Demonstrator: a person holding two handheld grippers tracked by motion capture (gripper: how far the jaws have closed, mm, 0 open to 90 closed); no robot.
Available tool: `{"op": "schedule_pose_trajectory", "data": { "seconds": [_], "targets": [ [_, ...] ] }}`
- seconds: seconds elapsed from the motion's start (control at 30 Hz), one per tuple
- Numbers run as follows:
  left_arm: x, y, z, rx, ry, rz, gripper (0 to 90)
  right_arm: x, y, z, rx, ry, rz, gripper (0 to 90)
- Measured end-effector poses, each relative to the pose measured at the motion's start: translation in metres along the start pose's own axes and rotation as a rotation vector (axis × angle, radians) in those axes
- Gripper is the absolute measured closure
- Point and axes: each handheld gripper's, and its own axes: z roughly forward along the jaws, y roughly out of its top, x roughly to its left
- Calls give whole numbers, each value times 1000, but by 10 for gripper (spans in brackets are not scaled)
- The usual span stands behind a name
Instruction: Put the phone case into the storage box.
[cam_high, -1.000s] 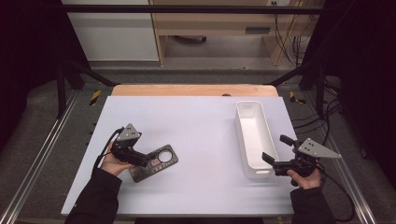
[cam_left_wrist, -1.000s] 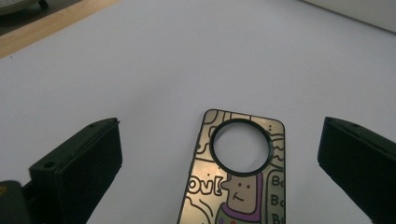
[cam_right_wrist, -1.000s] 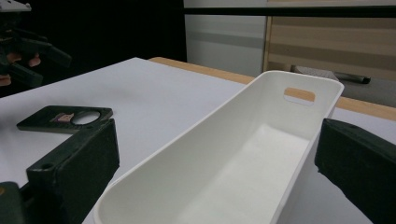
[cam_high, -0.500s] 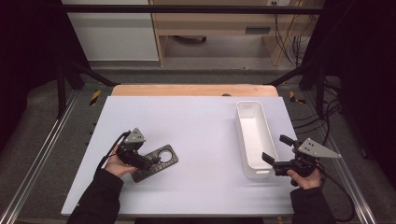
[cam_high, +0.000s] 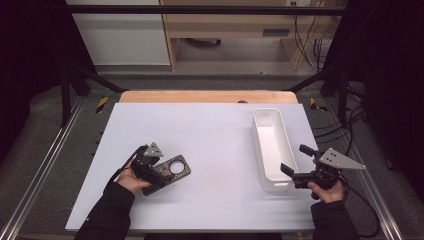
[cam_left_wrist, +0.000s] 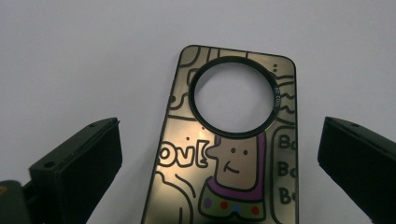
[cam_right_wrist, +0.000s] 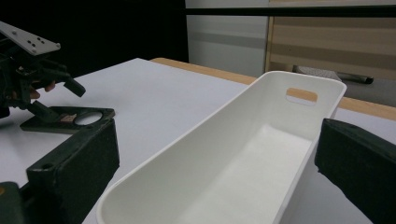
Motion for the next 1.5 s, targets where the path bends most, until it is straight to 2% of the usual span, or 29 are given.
{"op": "schedule_pose_trajectory", "data": {
  "seconds": [0.4,0.57,0.8,1.0,1.5],
  "targets": [
    [-1,-4,12,73,-15,-1,0,0,0,0,2,2,-1,3],
    [0,-5,13,81,-22,-8,5,0,0,0,0,2,0,3],
    [0,-6,15,97,-14,1,46,0,0,0,2,2,0,3],
    [-1,-6,16,106,-23,9,80,0,0,0,3,2,-2,3],
    [-3,-3,17,136,-14,19,86,1,0,0,2,3,-2,3]
  ]
}}
